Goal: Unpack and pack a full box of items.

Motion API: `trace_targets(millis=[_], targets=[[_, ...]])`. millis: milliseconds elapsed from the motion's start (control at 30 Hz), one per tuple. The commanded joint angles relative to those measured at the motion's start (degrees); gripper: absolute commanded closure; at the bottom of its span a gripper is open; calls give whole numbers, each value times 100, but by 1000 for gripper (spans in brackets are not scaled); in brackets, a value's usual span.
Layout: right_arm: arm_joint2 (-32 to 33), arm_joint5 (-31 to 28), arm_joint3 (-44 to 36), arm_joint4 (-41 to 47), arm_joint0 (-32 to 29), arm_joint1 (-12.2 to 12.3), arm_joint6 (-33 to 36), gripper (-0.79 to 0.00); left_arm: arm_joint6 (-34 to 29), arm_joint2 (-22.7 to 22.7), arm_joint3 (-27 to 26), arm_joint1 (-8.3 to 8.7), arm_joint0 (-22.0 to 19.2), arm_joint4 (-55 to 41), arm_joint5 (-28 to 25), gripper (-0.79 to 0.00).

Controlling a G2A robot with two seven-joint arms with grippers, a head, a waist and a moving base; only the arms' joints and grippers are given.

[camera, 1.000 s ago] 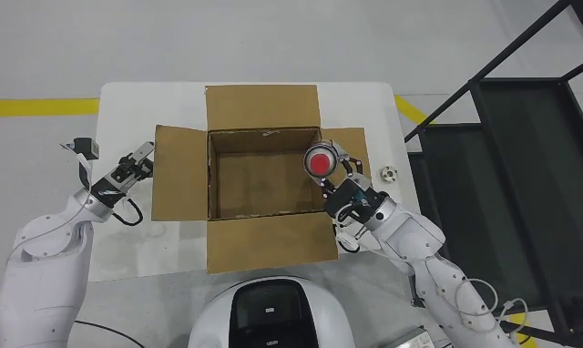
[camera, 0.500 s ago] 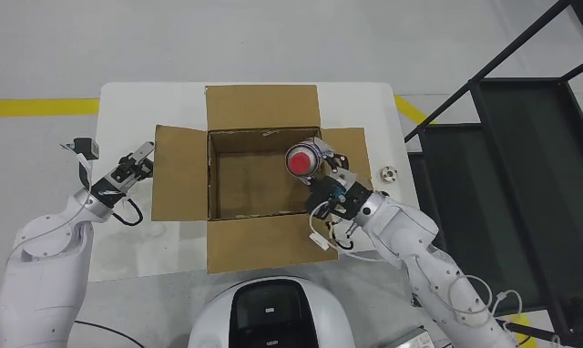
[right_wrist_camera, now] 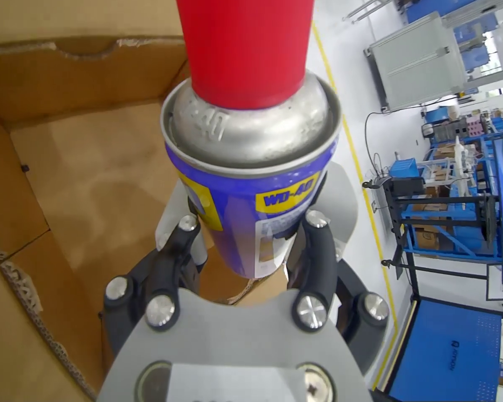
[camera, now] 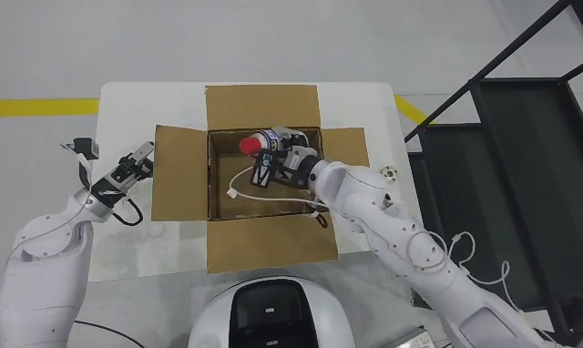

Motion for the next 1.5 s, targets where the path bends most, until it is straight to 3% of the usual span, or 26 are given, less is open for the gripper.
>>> trace_targets(millis=[0,167,400,700,900,967,1033,1267,1467], targets=[[-265,-188,314,67,314,-84,440,0,0,0,0,0,0,0,0,-785],[-801,-292,1014,234,980,-330,1312,0,0,0,0,0,0,0,0,-785],[-1436,-571,2066,576,1617,-674,1949,0,0,0,0,0,0,0,0,-785],[-2013,-951,3227,1068,2135,-1086,2210,0,0,0,0,0,0,0,0,-785],[-2346,-985,4032,1264,2444,-1401,1995,-3,0,0,0,0,0,0,0,-785],[-2429,-954,4272,1302,2538,-1504,1908,-314,0,0,0,0,0,0,0,-785],[-2486,-887,4503,1340,2617,-1599,1804,-785,0,0,0,0,0,0,0,-785],[-2413,-796,4758,1577,2711,-1758,1046,-785,0,0,0,0,0,0,0,-785],[-1732,-897,3948,1669,2322,-1437,139,-785,0,0,0,0,0,0,0,-785]])
